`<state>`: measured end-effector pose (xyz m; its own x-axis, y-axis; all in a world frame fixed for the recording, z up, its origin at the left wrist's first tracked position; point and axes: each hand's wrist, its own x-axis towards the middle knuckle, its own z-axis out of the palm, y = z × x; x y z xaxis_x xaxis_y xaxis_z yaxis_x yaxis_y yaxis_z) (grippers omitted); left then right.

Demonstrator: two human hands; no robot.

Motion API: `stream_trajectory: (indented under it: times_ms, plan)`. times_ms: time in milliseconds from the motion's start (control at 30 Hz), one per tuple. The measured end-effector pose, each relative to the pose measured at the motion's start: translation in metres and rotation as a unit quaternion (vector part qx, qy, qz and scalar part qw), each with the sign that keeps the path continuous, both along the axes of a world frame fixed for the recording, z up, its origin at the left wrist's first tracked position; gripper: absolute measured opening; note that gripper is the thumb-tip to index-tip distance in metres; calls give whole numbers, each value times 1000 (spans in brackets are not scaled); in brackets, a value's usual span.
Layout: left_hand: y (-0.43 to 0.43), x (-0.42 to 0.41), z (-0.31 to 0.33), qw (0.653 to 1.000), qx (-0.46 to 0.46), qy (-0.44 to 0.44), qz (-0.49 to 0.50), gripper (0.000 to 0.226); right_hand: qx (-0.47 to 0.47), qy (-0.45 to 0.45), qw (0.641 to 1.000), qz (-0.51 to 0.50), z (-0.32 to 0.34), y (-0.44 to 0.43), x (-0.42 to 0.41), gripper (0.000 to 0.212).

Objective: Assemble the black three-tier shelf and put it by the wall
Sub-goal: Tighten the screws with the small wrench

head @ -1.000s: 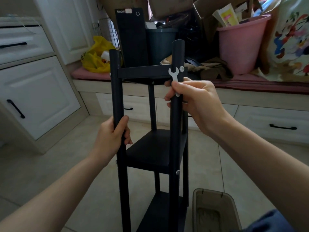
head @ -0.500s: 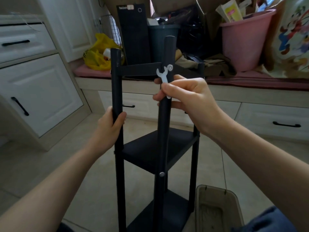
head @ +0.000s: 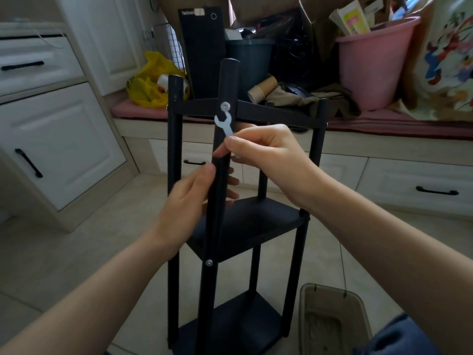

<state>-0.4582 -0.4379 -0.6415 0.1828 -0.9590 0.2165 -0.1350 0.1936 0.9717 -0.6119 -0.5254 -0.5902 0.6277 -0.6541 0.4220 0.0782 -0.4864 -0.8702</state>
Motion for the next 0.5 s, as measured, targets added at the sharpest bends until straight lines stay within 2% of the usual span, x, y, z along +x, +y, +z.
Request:
stream_trajectory:
  times_ms: [133, 233, 500]
  plan:
    - [-2, -5, -2, 999, -3, -2, 32, 48, 71, -21, 997, 19, -3, -7, 1, 22]
    - [-3, -2, -5, 997, -25, -34, 70, 42, 85, -25, 996, -4, -6, -12, 0, 23]
    - [-3, -4, -5, 997, -30, -31, 71, 39, 91, 64, 993, -45, -16, -21, -4, 25]
